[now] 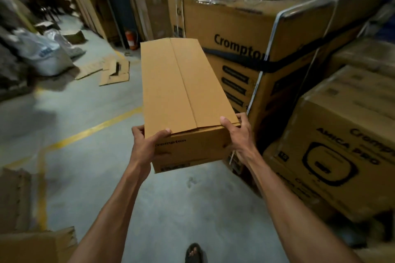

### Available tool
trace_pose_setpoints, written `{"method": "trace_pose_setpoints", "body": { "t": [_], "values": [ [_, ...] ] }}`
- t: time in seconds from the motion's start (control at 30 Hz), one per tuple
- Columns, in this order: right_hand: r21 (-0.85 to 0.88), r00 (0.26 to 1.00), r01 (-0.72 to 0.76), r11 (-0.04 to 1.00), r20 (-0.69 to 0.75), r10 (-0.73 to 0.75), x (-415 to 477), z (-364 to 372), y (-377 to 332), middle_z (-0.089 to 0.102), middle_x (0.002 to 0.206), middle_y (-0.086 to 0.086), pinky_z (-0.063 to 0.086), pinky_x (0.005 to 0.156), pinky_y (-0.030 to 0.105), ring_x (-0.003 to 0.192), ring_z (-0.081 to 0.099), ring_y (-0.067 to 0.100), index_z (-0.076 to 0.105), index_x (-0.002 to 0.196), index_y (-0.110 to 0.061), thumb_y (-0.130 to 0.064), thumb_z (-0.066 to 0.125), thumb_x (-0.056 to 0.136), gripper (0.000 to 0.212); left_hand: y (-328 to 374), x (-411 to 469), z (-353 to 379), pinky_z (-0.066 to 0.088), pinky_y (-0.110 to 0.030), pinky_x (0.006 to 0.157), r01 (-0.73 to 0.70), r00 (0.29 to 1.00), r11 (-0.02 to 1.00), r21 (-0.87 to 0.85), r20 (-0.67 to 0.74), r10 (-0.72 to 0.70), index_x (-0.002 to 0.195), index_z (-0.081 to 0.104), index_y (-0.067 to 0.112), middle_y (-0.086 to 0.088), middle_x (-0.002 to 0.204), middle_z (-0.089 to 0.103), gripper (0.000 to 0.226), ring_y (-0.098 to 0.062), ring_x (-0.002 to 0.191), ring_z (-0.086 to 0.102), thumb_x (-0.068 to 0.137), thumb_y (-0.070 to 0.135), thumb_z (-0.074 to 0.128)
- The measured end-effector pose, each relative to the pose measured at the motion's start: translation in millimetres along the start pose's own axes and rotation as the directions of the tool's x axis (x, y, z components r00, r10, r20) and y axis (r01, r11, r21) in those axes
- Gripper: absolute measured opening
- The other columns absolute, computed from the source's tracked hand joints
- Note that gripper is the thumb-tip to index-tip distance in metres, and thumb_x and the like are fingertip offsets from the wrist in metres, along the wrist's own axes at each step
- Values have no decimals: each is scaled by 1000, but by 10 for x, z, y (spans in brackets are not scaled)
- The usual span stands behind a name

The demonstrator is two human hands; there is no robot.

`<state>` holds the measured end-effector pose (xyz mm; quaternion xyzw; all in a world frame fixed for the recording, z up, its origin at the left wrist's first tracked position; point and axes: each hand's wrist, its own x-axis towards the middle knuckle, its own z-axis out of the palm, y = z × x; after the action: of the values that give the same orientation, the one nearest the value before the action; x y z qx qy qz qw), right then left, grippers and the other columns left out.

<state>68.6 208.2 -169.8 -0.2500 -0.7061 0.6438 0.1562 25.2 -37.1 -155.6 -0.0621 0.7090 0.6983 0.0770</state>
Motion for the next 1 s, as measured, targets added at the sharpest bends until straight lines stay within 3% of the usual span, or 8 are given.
{"method": "trace_pose_setpoints", "body": {
  "t": [0.17,0.4,0.53,0.6,0.67,0.77,0.87,1.0],
  "values": [
    [54,992,107,993,-77,-103,-575,-370,-494,61,101,-2,60,69,61,89,66,22,50,113,-21,-42,71,92,37,513,-627,-10,63,-54,72,-167,985,985,32,58,165,127,37,18,-5,121,57,77,-22,108,65,71,44,83],
    [45,952,259,965,-183,-247,-1039,-821,-953,62,104,-7,61,70,59,94,66,22,52,114,-25,-50,71,90,40,981,-1188,86,62,-55,75,-332,938,943,33,115,327,124,40,26,-1,119,58,88,-24,108,64,55,60,82],
    [95,934,318,943,-205,-294,-1236,-1087,-1094,67,108,-5,61,71,58,97,69,23,53,99,-45,-66,71,76,36,1167,-1417,229,62,-55,75,-426,895,904,46,167,413,125,37,29,0,120,59,89,-25,107,65,55,65,80],
    [108,917,351,930,-240,-318,-1338,-1243,-1155,66,111,-3,61,74,58,100,69,24,53,102,-41,-60,72,81,34,1243,-1511,333,63,-53,75,-462,875,886,41,185,448,125,37,29,2,120,59,90,-24,106,65,54,66,79],
    [107,897,378,919,-287,-335,-1425,-1425,-1201,65,114,0,62,74,58,100,69,25,52,110,-33,-51,71,89,34,1313,-1601,465,64,-47,73,-483,857,875,21,218,467,125,37,29,3,119,58,92,-22,105,64,53,67,78],
    [71,865,408,910,-351,-360,-1546,-1713,-1248,66,112,-3,62,73,56,99,69,22,52,107,-37,-52,71,89,29,1388,-1735,687,63,-39,68,-502,826,864,-25,281,488,127,36,29,3,119,57,92,-18,104,64,54,65,78],
    [29,832,418,908,-414,-370,-1659,-2007,-1267,66,108,-7,62,77,54,96,68,17,51,102,-39,-49,69,91,23,1435,-1835,953,64,-41,66,-493,808,867,-77,329,489,129,37,24,1,120,58,85,-19,103,66,63,53,82],
    [12,790,411,912,-504,-349,-1783,-2408,-1251,66,108,-8,62,78,50,98,67,16,54,111,-32,-48,69,92,29,1467,-1922,1353,64,-42,66,-472,773,872,-131,414,480,127,39,23,-2,121,58,76,-22,104,67,68,46,82]
  ]
}}
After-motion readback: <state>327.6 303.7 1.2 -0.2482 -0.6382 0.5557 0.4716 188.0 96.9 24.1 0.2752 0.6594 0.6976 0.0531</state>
